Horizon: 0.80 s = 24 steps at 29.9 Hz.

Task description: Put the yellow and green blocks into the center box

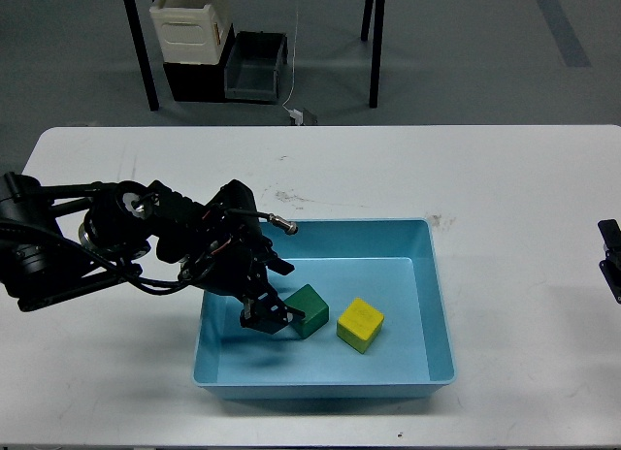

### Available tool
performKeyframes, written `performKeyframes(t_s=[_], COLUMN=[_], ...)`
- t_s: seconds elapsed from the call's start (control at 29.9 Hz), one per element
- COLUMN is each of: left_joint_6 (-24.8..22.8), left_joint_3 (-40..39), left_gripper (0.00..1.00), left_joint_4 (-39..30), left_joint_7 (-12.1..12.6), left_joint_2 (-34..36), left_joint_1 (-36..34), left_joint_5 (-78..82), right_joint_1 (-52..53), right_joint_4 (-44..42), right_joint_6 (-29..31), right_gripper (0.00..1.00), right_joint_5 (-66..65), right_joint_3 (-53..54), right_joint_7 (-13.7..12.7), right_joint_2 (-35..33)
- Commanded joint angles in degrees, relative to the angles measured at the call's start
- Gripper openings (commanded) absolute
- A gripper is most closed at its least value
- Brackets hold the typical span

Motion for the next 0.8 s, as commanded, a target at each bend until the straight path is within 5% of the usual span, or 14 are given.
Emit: performKeyframes(t_s=[0.0,0.3,0.5,0.77], left_joint_6=[0.0,-0.3,0.0,-6.7], left_joint_3=[-2.2,-21.4,-25.2,-27.2], left_gripper=[1.00,1.00,1.00,1.00], left_joint_4=[0.5,-0.2,-0.5,-1.2], left_joint_7=[0.0,0.0,0.0,0.0], left_joint_2=[0.2,3.3,6.0,11.2], left_joint_1=[-0.3,6.7,14.1,20.5], left_joint_5=[-4.3,-42.9,-60.9,-85.8], right_joint_1=[0.7,7.7,11.4,13.0], right_joint_4=[0.2,0.1,-0.4,-0.9], right_joint_6=[0.0,0.5,1.8,8.4], right_gripper=[1.00,1.00,1.00,1.00], right_joint_5=[0.0,0.0,2.0,27.8], right_joint_3=[-0.1,-4.1,-7.3,-7.5], right_joint_7=[0.0,-0.2,-1.1,-10.2], right_joint_2=[0.1,1.6,4.4,7.0])
